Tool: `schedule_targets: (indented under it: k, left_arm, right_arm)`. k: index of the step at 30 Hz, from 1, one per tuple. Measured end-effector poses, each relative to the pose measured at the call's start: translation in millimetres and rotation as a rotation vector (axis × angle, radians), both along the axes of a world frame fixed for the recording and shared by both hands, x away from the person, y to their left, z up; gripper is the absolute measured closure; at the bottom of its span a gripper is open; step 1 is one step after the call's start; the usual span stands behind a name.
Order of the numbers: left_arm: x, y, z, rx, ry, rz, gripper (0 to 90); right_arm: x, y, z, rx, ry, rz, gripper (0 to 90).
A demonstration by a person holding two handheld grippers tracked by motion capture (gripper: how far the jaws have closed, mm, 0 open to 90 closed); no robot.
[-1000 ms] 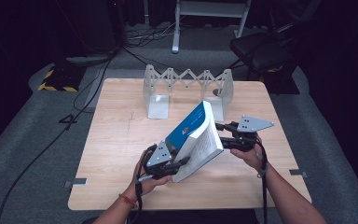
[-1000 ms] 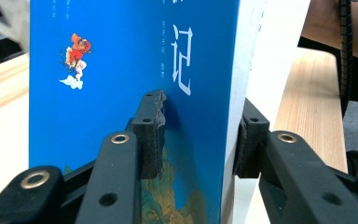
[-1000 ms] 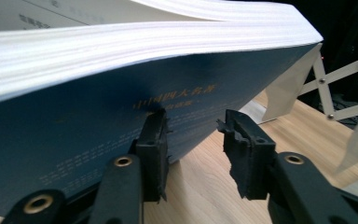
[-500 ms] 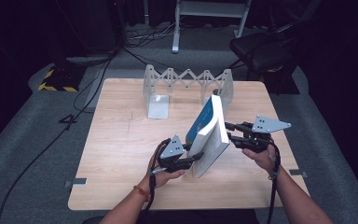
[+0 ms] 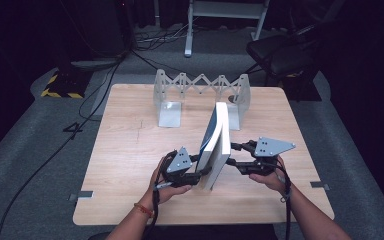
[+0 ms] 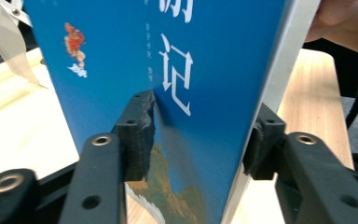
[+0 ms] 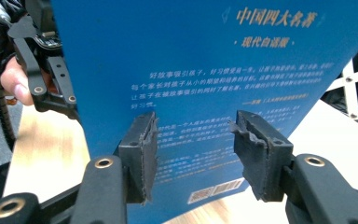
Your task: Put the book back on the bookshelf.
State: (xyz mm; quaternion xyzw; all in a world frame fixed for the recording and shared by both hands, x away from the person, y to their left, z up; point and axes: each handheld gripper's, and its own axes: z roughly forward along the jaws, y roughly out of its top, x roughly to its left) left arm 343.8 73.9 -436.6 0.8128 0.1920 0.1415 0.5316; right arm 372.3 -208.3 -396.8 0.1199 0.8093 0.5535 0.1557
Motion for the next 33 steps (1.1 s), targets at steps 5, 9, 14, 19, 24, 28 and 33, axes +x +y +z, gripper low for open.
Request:
schedule_targets:
  k: [5, 9, 14, 19, 24, 28, 33]
  left_arm:
    - [-9.0, 4.4, 3.1, 0.044, 0.023, -0.043, 35.1]
    - [-18.7, -2.7, 3.2, 0.057, 0.018, -0.040, 25.2]
    - [-26.0, -16.3, 1.6, 0.076, 0.007, 0.013, 16.9]
    - [-25.8, -27.1, -1.8, 0.036, -0.002, 0.132, 12.7]
    - [-29.5, -36.3, -3.6, 0.002, -0.058, 0.266, 17.3]
    - [-32.4, -39.5, -4.8, -0.008, -0.077, 0.329, 25.7]
    - [-31.9, -36.1, -5.1, -0.012, -0.075, 0.346, 35.0]
  right_arm:
    - [-4.0, 4.7, -0.6, -0.007, -0.011, 0.012, 48.8]
    - [-4.2, 5.6, -0.7, -0.010, -0.013, 0.012, 48.3]
    - [-3.4, 9.9, -1.4, 0.000, -0.007, 0.009, 47.0]
    - [-3.4, 18.7, -2.8, 0.011, -0.003, 0.004, 46.8]
    - [-1.8, 22.4, -4.7, 0.028, 0.007, -0.005, 43.4]
    - [-1.6, 23.4, -5.5, 0.033, 0.010, -0.014, 41.9]
    - [-1.5, 24.8, -5.6, 0.035, 0.005, -0.030, 41.3]
